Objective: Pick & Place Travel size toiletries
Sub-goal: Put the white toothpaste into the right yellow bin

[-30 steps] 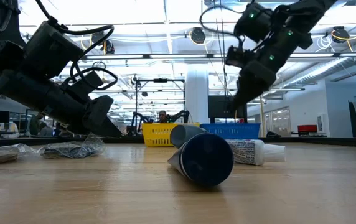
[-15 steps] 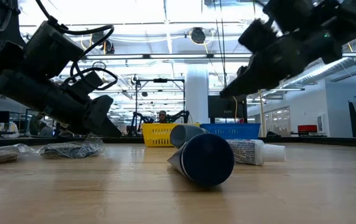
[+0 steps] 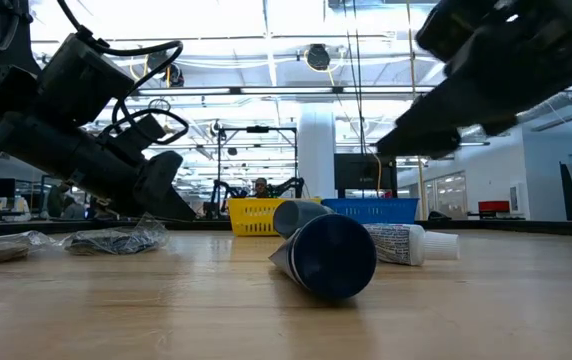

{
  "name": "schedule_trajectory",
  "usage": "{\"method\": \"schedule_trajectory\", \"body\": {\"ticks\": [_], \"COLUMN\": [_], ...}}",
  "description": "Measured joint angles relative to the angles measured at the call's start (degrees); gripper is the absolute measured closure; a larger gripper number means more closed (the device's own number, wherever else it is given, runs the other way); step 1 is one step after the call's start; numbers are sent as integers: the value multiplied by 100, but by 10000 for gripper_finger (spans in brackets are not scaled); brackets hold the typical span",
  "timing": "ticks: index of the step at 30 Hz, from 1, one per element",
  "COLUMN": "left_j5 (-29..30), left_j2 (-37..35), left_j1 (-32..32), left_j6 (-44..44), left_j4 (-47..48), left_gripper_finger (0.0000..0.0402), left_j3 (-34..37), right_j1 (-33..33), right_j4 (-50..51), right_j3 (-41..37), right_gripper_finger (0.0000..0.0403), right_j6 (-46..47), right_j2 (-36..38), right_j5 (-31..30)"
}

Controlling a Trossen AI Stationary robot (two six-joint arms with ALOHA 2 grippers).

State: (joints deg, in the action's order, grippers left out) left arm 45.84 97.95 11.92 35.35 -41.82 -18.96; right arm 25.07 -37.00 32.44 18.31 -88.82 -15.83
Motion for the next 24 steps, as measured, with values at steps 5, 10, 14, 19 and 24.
{"method": "schedule_trajectory", "body": {"ticks": [5,10,14,19,24], "left_j5": [-89,-92,-101,-103,-103], "left_j2": [0,0,0,0,0], "left_j1": [0,37,42,42,48], "left_j6": [139,164,162,160,159], "left_j4": [-11,-31,-35,-35,-39], "left_gripper_finger": [293,293,293,293,293], "left_j3": [0,-1,-2,-2,-2], "right_j1": [619,923,908,887,851], "right_j4": [-265,-293,-41,426,751], "right_j3": [121,569,876,962,962], "right_gripper_finger": [168,167,167,178,217], "right_j6": [665,765,838,1193,1353], "right_j2": [-563,-1419,-1906,-2066,-2003], "right_j5": [-719,-1112,-1239,-1439,-1465]}}
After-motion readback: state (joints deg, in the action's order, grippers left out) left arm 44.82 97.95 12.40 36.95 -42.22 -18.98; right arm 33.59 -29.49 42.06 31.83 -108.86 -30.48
